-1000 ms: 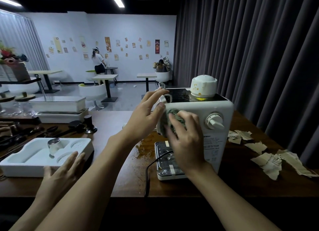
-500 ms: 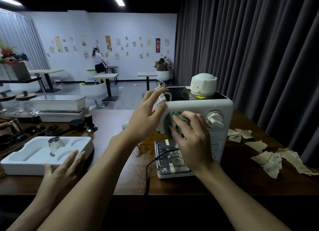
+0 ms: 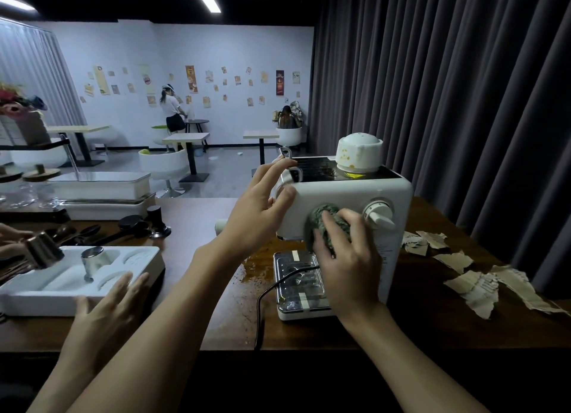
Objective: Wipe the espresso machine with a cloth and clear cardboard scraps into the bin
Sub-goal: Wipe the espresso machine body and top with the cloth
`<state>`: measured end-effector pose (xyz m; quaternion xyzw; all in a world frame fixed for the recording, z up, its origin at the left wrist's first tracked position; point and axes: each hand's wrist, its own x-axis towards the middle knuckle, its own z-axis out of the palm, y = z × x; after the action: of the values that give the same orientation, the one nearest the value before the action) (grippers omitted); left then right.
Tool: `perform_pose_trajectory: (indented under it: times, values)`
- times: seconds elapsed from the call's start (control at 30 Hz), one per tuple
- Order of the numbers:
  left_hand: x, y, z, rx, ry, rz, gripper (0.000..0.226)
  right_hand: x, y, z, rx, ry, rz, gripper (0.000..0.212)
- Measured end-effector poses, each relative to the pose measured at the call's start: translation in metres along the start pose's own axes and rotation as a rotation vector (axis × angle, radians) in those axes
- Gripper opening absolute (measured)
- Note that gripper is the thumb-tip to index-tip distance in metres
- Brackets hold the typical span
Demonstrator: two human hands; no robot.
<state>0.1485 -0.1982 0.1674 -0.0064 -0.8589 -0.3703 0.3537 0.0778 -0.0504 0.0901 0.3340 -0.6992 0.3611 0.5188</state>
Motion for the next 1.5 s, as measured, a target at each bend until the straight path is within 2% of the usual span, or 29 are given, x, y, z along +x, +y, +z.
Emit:
perform_pose_trajectory:
  times: [0.13,0.3,0.5,0.67,0.83,1.0,1.1,1.23,1.37,1.5]
  values:
    - [0.000,0.000,0.001,0.020,0.000,-0.004,0.041,-0.002,0.007,-0.007,-0.041,-0.104,-0.151,0.024]
    - [-0.001,0.002,0.001,0.010,0.004,0.001,0.043,0.018,0.006,-0.008,-0.082,0.029,-0.007,0.024]
    - [-0.001,0.004,0.003,0.004,0.015,-0.015,0.043,-0.007,0.010,-0.017,-0.098,-0.137,-0.101,0.028]
    - [-0.002,0.007,0.007,-0.041,0.039,0.004,0.059,0.023,0.007,-0.021,-0.179,-0.061,0.014,0.028]
    - [-0.001,0.006,0.006,-0.178,0.026,-0.002,0.058,0.012,0.006,-0.026,-0.276,-0.127,-0.128,0.032]
    - [0.004,0.005,0.000,-0.210,0.013,0.011,0.052,0.049,-0.003,-0.018,-0.224,-0.135,-0.154,0.033]
    - [0.005,0.003,-0.002,-0.199,0.008,0.002,0.052,0.060,0.010,-0.021,-0.187,-0.154,-0.103,0.033]
    - [0.007,0.003,-0.002,-0.098,0.008,-0.020,0.053,0.061,0.026,-0.028,-0.151,-0.118,0.048,0.032]
    - [0.012,0.013,-0.006,0.129,0.020,0.008,0.052,0.065,0.016,-0.023,-0.132,-0.187,0.109,0.050]
    - [0.015,0.025,0.007,0.279,-0.005,0.034,0.058,0.069,0.030,-0.030,-0.072,-0.168,0.104,0.041]
